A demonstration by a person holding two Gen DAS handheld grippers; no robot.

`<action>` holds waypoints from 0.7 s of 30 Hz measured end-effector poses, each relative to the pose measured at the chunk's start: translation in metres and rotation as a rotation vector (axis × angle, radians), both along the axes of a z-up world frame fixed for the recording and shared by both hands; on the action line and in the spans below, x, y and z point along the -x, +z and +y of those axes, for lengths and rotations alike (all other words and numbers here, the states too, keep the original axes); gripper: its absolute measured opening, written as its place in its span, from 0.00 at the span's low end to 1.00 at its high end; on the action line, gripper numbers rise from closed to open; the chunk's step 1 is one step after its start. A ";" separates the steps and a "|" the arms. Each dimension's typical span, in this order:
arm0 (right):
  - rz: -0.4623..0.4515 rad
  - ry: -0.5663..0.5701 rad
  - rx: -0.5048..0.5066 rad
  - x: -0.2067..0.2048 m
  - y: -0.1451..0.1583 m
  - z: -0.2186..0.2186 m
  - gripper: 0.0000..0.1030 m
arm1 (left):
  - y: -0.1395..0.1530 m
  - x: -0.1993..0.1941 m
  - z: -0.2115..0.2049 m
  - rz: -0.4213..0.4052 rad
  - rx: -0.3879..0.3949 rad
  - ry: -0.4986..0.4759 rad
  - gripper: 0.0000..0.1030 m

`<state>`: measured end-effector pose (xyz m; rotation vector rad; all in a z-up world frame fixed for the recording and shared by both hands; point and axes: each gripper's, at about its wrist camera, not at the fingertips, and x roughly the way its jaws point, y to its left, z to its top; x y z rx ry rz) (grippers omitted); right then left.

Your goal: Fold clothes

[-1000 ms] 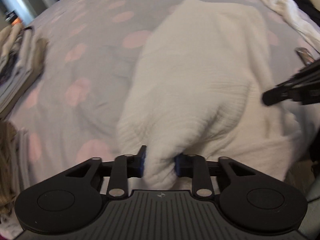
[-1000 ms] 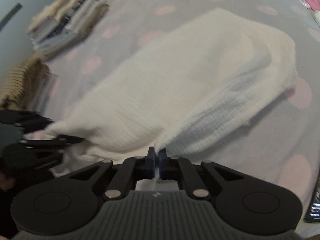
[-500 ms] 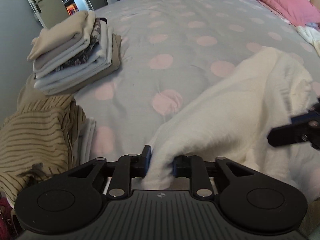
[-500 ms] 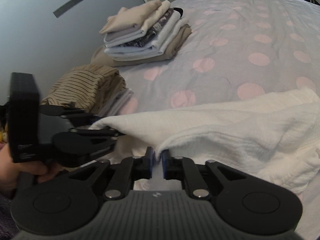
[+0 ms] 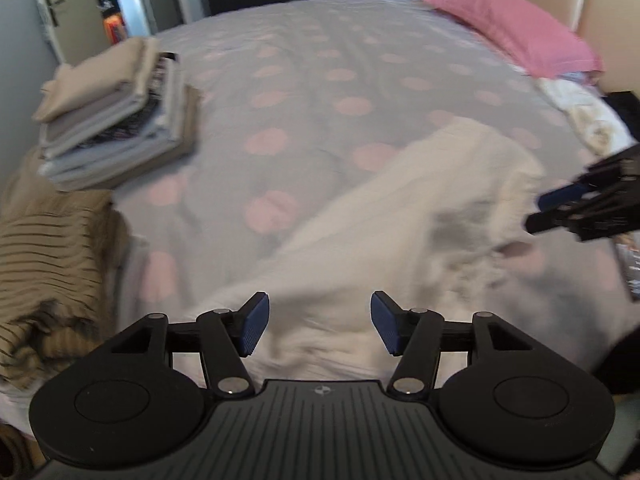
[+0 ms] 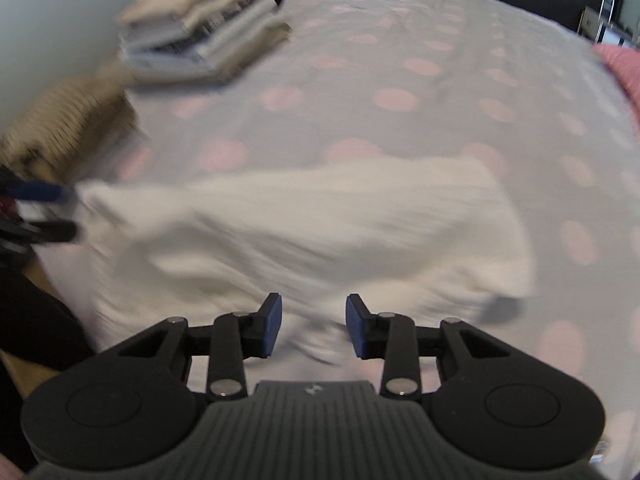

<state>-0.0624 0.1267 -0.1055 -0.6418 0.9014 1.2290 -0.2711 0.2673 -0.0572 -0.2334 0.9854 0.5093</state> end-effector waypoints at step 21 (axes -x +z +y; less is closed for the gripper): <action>0.030 -0.133 -0.012 -0.074 -0.026 0.012 0.59 | -0.057 -0.029 0.005 0.127 0.094 0.016 0.21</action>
